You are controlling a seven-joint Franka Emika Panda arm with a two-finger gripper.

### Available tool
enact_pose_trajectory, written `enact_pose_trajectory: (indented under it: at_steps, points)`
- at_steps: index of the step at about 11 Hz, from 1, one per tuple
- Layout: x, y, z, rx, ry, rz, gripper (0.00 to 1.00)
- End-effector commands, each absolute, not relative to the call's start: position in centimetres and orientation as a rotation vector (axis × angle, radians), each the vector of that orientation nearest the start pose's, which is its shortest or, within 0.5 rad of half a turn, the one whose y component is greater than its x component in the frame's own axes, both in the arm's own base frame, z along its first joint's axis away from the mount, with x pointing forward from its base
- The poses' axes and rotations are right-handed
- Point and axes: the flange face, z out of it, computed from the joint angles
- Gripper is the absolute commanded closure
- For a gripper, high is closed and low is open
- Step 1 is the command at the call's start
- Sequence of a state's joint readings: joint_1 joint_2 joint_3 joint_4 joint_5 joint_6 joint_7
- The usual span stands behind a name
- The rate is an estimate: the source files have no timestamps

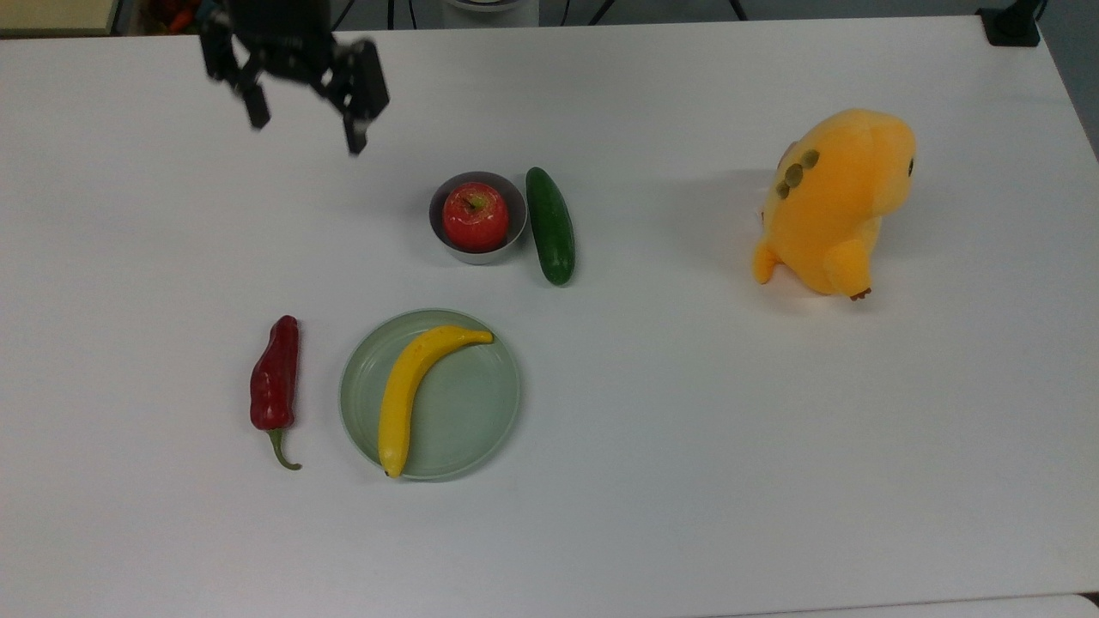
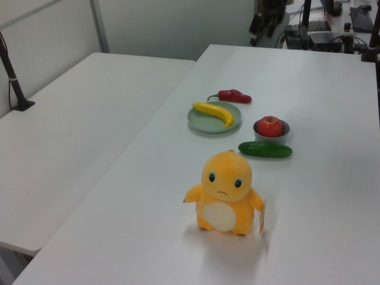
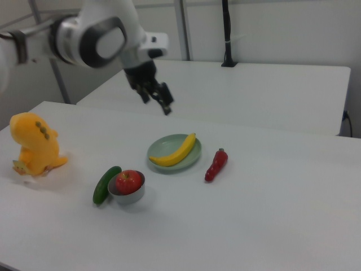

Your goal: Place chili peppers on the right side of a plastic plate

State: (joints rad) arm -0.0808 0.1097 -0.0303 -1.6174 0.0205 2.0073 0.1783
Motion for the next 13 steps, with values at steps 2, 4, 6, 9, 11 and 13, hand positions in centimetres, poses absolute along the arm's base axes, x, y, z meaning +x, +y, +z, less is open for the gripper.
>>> enact_pose_trajectory:
  at_steps: [2, 4, 6, 9, 11, 13]
  points:
    - [54.6, -1.4, 63.7, -2.985, 0.583, -0.117, 0.00]
    - [53.7, 1.2, 64.0, -2.998, 0.535, -0.068, 0.00]
    - [53.6, 4.4, 63.2, -3.018, 0.435, -0.042, 0.00]
    - [54.6, 5.6, 62.3, -3.044, 0.255, -0.103, 0.00]
    - [55.5, 5.0, 61.8, -3.067, -0.010, -0.152, 0.00]
    - [56.3, 2.5, 61.7, -3.107, -0.174, -0.204, 0.00]
